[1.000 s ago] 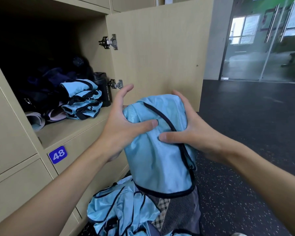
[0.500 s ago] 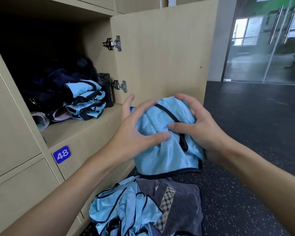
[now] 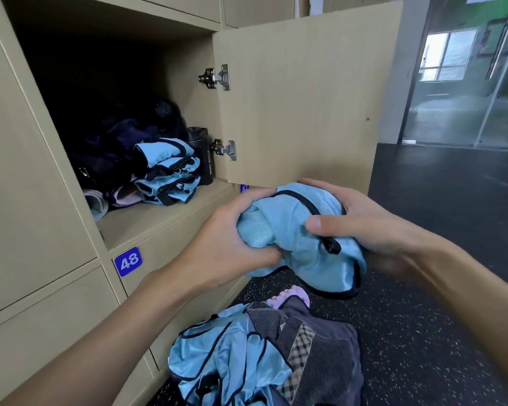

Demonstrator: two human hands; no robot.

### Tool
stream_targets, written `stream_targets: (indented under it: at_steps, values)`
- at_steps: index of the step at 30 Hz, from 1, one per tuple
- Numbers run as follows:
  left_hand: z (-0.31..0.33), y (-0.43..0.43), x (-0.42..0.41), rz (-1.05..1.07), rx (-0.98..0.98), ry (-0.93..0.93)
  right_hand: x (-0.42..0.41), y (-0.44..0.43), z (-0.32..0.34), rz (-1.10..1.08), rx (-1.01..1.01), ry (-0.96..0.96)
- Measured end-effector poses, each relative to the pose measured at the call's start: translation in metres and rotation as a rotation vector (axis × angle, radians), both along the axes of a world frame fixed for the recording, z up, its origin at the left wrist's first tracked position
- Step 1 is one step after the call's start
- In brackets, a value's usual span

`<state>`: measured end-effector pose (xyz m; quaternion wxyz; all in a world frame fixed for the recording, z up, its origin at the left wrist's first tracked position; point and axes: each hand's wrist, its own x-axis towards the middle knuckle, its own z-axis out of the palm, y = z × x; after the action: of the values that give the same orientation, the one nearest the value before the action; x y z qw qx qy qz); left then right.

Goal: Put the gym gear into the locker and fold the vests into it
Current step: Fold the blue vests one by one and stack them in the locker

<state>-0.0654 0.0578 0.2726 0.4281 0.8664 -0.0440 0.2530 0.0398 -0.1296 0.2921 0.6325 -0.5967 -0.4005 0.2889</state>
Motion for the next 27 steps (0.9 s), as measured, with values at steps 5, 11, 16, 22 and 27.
stream_targets:
  at_steps: [5, 11, 16, 22, 27]
  values:
    - [0.003, 0.008, -0.006, 0.015, -0.033, -0.027, 0.004, 0.002, -0.001, 0.057, -0.196, -0.137]
    - [0.006, 0.017, -0.006, -0.038, -0.153, 0.061, -0.004, 0.012, 0.002, -0.066, -0.222, -0.359]
    - [0.008, 0.038, 0.016, -0.03, -0.371, 0.124, 0.021, 0.036, -0.002, -0.192, -0.08, -0.262]
    - [0.013, 0.075, 0.043, 0.157, -0.247, -0.009, 0.07, 0.103, -0.005, -0.332, -0.023, -0.217]
    - [0.012, 0.119, 0.065, 0.331, -0.143, -0.109, 0.094, 0.163, -0.004, -0.337, 0.039, -0.255]
